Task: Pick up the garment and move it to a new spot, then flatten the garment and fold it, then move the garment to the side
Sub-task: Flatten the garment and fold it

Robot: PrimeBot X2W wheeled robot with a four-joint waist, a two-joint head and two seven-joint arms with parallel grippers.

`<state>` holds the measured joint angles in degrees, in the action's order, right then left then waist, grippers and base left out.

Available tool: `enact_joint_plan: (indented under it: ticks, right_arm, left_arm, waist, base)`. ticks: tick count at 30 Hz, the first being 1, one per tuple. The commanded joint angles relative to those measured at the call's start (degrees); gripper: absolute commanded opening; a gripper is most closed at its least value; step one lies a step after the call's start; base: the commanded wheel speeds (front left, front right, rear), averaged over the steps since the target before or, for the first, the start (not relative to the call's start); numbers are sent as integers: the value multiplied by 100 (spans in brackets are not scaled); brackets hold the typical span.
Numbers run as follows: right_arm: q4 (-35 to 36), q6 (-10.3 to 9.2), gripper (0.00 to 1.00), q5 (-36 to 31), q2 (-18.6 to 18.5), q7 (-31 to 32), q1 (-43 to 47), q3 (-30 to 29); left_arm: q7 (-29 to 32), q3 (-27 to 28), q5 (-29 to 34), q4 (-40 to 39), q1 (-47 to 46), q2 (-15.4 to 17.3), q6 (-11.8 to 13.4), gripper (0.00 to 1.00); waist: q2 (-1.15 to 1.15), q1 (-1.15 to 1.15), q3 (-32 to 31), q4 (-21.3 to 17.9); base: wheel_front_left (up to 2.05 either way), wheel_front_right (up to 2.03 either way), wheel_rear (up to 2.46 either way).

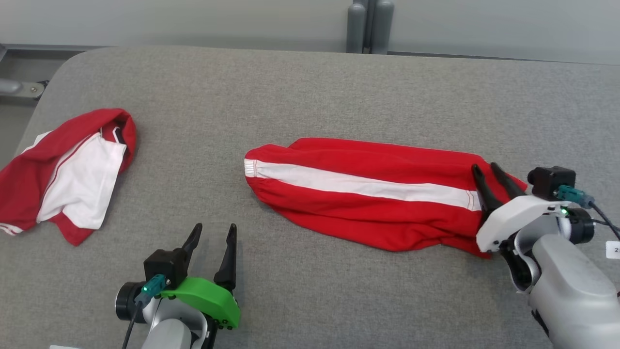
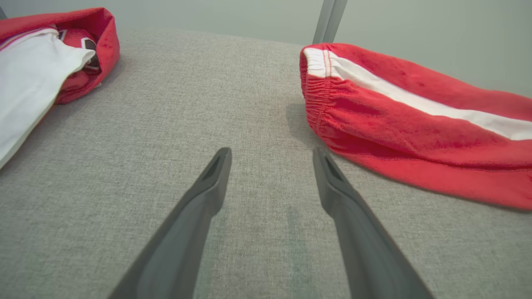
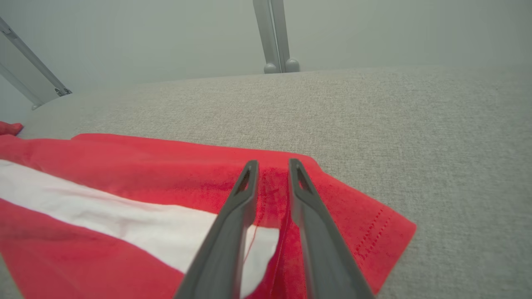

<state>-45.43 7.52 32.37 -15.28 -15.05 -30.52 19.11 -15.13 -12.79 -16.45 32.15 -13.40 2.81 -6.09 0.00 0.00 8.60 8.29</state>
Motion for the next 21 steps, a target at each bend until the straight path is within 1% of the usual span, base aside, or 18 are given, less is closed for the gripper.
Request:
enact_joint_plan:
  ticks: [1,4,5,8,12,17,21]
  right_arm:
    - [-257,-6,100,-297,-107,-15,-200,-244]
    - [-331,-6,100,-698,-48,-15,-137,-704]
    - [-331,-6,100,-698,-48,-15,-137,-704]
    - [-54,-6,100,-1005,18,-15,132,-1063]
    - [513,-7,100,-1363,234,-15,558,-1398]
    - [1324,-7,100,-1747,454,-15,1124,-1293]
    - [1673,-6,100,-1843,560,-14,1412,-1205]
  left_arm:
    - [-3,-2,-45,-1,-125,16,27,100]
    - [-4,14,-29,-79,-119,16,81,100]
    - [-4,14,-29,-79,-119,16,81,100]
    - [-4,127,33,-150,-16,21,162,100]
    - [-3,313,153,-301,125,19,246,100]
    - [-4,588,368,-470,302,19,258,100]
    - [-4,774,519,-570,460,20,214,100]
  waist:
    - [0,0,169,193]
    - [0,0,83,151]
    - [0,0,83,151]
    - [0,0,-46,37]
    - [0,0,-208,-207]
    - [0,0,-407,-531]
    - [0,0,-563,-729]
  base:
    - [0,0,0]
    - [0,0,0]
    - [0,0,0]
    - [0,0,0]
    - [0,0,0]
    - [0,0,0]
    - [0,0,0]
